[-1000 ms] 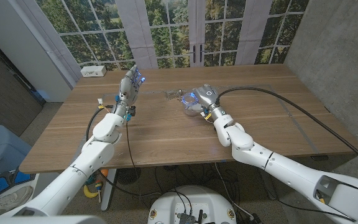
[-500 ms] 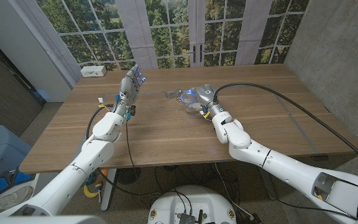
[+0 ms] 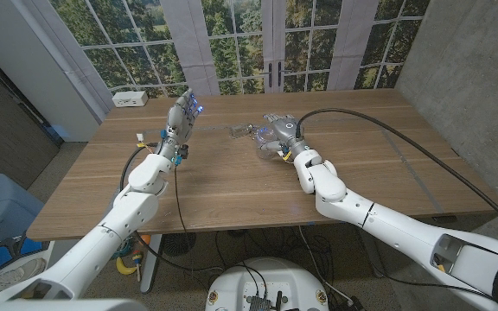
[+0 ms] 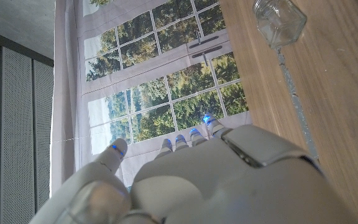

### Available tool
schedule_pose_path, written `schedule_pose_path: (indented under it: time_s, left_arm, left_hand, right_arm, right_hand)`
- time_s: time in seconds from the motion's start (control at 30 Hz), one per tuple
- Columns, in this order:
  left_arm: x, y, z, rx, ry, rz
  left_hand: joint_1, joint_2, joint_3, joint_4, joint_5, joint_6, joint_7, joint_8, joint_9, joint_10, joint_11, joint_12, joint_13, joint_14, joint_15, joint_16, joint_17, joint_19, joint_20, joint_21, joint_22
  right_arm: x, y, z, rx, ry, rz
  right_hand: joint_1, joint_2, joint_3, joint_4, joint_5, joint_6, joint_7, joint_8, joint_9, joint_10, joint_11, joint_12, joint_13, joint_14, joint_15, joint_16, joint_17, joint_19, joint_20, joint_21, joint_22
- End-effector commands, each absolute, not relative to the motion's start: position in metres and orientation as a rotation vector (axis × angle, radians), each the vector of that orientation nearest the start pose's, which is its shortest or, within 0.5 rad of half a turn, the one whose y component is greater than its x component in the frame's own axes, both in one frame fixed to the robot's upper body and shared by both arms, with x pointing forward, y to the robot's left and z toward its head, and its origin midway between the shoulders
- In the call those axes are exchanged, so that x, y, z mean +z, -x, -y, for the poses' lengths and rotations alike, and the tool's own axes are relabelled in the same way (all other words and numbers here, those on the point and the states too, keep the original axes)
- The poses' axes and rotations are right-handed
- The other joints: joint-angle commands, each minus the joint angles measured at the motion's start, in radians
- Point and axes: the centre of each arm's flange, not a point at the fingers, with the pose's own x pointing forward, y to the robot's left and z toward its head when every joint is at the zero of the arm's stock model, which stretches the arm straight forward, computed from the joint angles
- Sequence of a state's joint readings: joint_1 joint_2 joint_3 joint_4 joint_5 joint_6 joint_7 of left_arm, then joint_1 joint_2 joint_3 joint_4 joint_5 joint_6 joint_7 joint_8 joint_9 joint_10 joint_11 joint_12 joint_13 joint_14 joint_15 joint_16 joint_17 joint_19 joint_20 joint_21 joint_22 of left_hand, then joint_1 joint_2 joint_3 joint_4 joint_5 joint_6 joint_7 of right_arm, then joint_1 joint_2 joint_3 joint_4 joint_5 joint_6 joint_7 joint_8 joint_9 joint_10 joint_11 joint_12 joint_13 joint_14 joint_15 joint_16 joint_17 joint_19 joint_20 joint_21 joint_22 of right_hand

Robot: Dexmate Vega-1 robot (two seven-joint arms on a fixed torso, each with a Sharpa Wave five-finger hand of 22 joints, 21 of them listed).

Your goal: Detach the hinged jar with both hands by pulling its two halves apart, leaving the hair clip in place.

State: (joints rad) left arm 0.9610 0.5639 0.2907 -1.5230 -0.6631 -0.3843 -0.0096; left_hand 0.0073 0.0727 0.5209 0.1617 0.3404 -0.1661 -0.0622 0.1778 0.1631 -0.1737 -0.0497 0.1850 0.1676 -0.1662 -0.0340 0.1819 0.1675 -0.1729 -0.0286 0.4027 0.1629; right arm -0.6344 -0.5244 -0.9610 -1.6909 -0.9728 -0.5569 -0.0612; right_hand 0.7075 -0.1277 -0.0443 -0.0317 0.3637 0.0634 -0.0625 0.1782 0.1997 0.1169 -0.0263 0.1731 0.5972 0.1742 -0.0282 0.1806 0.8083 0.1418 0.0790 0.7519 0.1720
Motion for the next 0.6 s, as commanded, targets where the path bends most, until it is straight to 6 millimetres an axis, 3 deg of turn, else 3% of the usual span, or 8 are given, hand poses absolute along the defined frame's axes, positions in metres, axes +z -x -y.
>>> schedule_pose_path:
  time_s: [0.03, 0.27, 0.43, 0.6]
  left_arm:
    - [0.009, -0.598, -0.296, -0.24, 0.063, 0.785]
    - [0.01, -0.598, -0.296, -0.243, 0.062, 0.787]
    - [0.01, -0.598, -0.296, -0.247, 0.062, 0.786]
    - [0.01, -0.597, -0.297, -0.249, 0.054, 0.786]
  left_hand:
    - [0.012, 0.086, 0.0, -0.007, -0.005, 0.003, 0.0, 0.002, 0.003, -0.142, 0.001, 0.003, 0.002, -0.182, -0.046, 0.002, 0.002, -0.234, -0.126, -0.004, 0.003]
    - [0.014, 0.081, 0.0, -0.011, -0.006, 0.003, 0.0, 0.002, 0.003, -0.142, 0.0, 0.002, 0.002, -0.181, -0.046, 0.001, 0.002, -0.23, -0.125, -0.008, 0.003]
    - [0.015, 0.081, 0.0, -0.013, -0.007, 0.002, 0.0, 0.001, 0.003, -0.142, 0.0, 0.001, 0.002, -0.181, -0.045, 0.0, 0.002, -0.227, -0.124, -0.012, 0.003]
    - [0.016, 0.079, 0.0, -0.014, -0.007, 0.001, -0.003, 0.0, 0.003, -0.142, -0.001, 0.001, 0.002, -0.182, -0.047, -0.001, 0.002, -0.223, -0.124, -0.016, 0.003]
  right_arm:
    - [0.008, -0.604, 0.092, -0.028, 1.473, 0.665]
    - [0.018, -0.607, 0.106, 0.185, 1.234, 0.656]
    - [0.022, -0.609, 0.112, 0.263, 1.112, 0.669]
    - [0.023, -0.613, 0.121, 0.318, 0.974, 0.701]
  right_hand:
    - [-0.044, 0.003, -0.028, 0.023, 0.003, 0.002, -0.002, 0.015, 0.001, -0.018, 0.014, 0.009, -0.018, -0.041, 0.027, 0.003, -0.018, -0.023, 0.02, -0.027, 0.001]
    - [-0.106, -0.005, -0.068, 0.052, -0.002, -0.004, -0.015, 0.015, -0.001, -0.061, 0.026, 0.005, -0.046, -0.098, 0.05, 0.0, -0.046, -0.068, 0.038, -0.071, 0.0]
    - [-0.141, -0.009, -0.098, 0.069, -0.001, -0.012, -0.014, 0.014, -0.003, -0.083, 0.034, 0.008, -0.075, -0.155, 0.059, -0.005, -0.076, -0.093, 0.016, -0.106, -0.002]
    - [-0.147, 0.014, -0.102, 0.079, 0.006, 0.016, -0.023, 0.023, -0.006, -0.086, 0.016, 0.01, -0.1, -0.181, 0.059, -0.004, -0.106, -0.101, -0.015, -0.13, -0.004]
